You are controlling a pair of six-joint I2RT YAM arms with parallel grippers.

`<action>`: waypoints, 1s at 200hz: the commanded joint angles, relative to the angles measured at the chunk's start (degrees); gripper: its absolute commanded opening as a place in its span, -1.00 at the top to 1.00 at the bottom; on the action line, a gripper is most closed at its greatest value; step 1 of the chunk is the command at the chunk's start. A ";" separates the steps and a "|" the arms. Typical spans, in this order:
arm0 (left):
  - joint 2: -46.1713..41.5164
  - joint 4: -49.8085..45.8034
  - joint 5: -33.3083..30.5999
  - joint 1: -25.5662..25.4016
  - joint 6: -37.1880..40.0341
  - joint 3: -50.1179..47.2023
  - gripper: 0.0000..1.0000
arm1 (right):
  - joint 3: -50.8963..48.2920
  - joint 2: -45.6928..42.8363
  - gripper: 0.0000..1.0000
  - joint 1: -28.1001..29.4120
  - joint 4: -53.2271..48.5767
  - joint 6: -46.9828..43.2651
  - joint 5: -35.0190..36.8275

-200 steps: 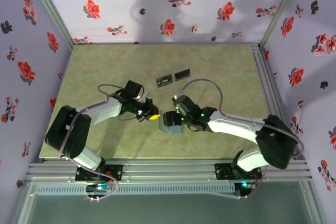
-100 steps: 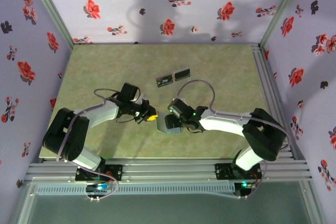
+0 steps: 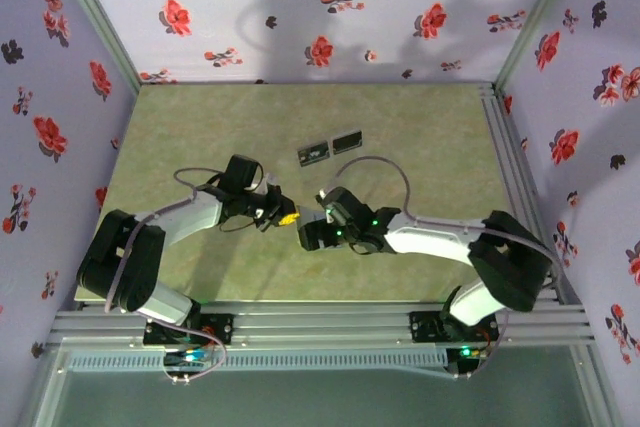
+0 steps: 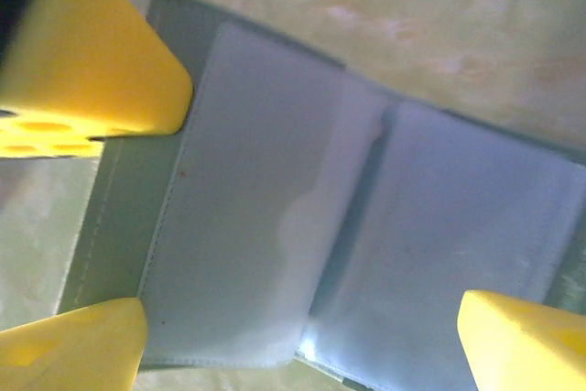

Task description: Put the credit cards into the card holder

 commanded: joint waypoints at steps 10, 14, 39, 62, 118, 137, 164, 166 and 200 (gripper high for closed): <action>-0.94 1.72 1.50 -0.02 -1.97 -0.79 1.00 | 1.90 3.80 -0.72 0.14 -5.11 2.50 9.22; -1.11 1.59 1.46 -0.01 -2.01 -0.95 1.00 | 1.76 3.82 -0.72 0.03 -5.92 3.12 10.78; -0.92 1.06 1.30 0.07 -1.99 -1.06 1.00 | 1.97 2.26 -0.70 -0.25 -12.13 6.07 20.19; -0.24 -1.67 1.12 0.01 0.19 -0.19 1.00 | 0.61 -0.48 -0.70 -0.43 -14.02 7.72 24.94; 0.92 -7.92 -0.90 0.05 4.93 2.63 1.00 | 1.50 -6.43 -0.83 -3.68 -20.27 8.61 29.86; 1.74 -8.02 -0.97 0.08 5.94 2.72 0.96 | 2.78 -7.33 -0.86 -5.04 -19.65 5.87 27.63; 2.56 -10.26 -1.69 0.29 7.29 2.90 0.60 | 6.48 -7.28 -0.84 -9.34 -18.69 2.18 19.60; 2.44 -10.31 -1.67 0.33 7.32 2.94 0.59 | 6.64 -7.39 -0.84 -9.74 -18.38 1.99 18.75; 1.16 -12.79 -2.70 0.68 10.14 4.54 0.32 | 12.55 -5.39 -0.75 -19.76 -16.48 -0.40 2.23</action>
